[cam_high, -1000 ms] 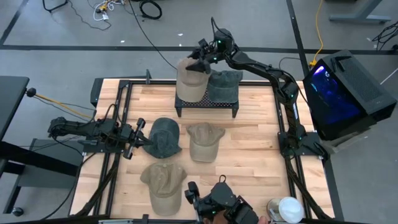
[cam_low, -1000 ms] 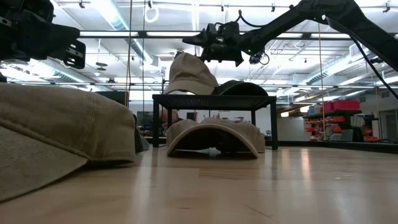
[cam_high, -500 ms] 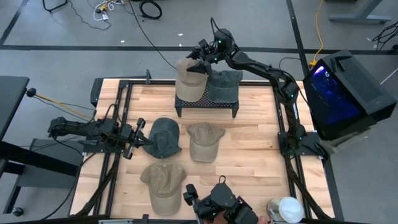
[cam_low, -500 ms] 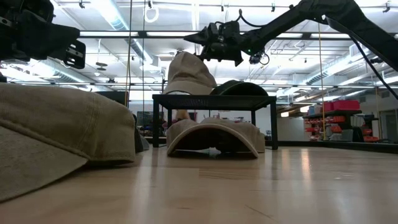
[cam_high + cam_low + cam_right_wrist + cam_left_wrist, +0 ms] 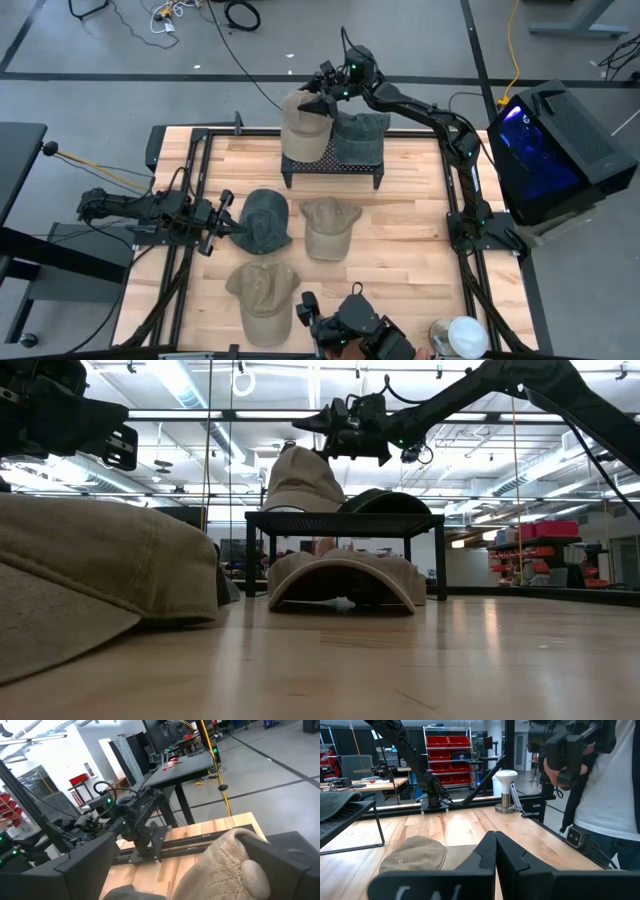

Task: Pick & Place hat
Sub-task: Put the bottom right brown cap on the shelf

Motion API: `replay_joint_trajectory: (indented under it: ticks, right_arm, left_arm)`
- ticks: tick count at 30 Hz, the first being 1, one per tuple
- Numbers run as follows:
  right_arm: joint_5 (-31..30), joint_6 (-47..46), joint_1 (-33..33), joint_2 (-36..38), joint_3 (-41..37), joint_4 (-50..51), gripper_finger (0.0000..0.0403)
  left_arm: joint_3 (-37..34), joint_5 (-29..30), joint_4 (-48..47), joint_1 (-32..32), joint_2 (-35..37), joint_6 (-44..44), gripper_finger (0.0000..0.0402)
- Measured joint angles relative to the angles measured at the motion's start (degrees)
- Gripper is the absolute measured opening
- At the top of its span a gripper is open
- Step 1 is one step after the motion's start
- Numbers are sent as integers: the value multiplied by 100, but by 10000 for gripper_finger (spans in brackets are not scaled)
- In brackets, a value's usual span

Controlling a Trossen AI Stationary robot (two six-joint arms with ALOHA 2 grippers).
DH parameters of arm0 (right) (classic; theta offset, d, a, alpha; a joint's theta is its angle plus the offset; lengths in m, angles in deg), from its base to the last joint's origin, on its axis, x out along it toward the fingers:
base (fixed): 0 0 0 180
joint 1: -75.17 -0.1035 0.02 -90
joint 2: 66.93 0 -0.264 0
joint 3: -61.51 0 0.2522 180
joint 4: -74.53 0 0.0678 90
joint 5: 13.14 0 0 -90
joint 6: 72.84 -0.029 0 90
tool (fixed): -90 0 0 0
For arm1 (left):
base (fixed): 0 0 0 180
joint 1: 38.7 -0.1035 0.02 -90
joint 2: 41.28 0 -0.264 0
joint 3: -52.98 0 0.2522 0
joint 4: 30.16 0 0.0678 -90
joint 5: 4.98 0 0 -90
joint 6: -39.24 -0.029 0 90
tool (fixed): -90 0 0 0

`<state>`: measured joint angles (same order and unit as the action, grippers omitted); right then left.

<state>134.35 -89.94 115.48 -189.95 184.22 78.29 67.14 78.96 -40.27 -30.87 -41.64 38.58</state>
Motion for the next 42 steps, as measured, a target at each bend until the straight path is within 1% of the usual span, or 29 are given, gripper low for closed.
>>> replay_joint_trajectory:
  ticks: [7, 11, 13, 32, 36, 39, 42]
  right_arm:
    - [100, 65, -4, 0, 0, 255, 398]
    - [549, 68, -2, 0, 0, 286, 398]
    - [601, 109, -4, 0, 0, 282, 398]
    - [535, 343, -4, 0, 0, 285, 398]
    - [542, 231, -4, 0, 0, 284, 398]
    - [544, 124, -4, 0, 0, 280, 390]
    - [548, 109, -4, 0, 0, 280, 370]
  left_arm:
    - [-1, 0, 1, 2, 2, 0, 3]
    - [0, 0, 1, 1, 1, 0, 3]
    - [1, 0, 1, 2, 2, 0, 3]
    - [1, 0, 0, 2, 2, 0, 3]
    - [0, 0, 1, 1, 0, 0, 3]
    - [1, 0, -1, 2, 2, 0, 3]
    - [1, 0, 1, 0, 0, 0, 3]
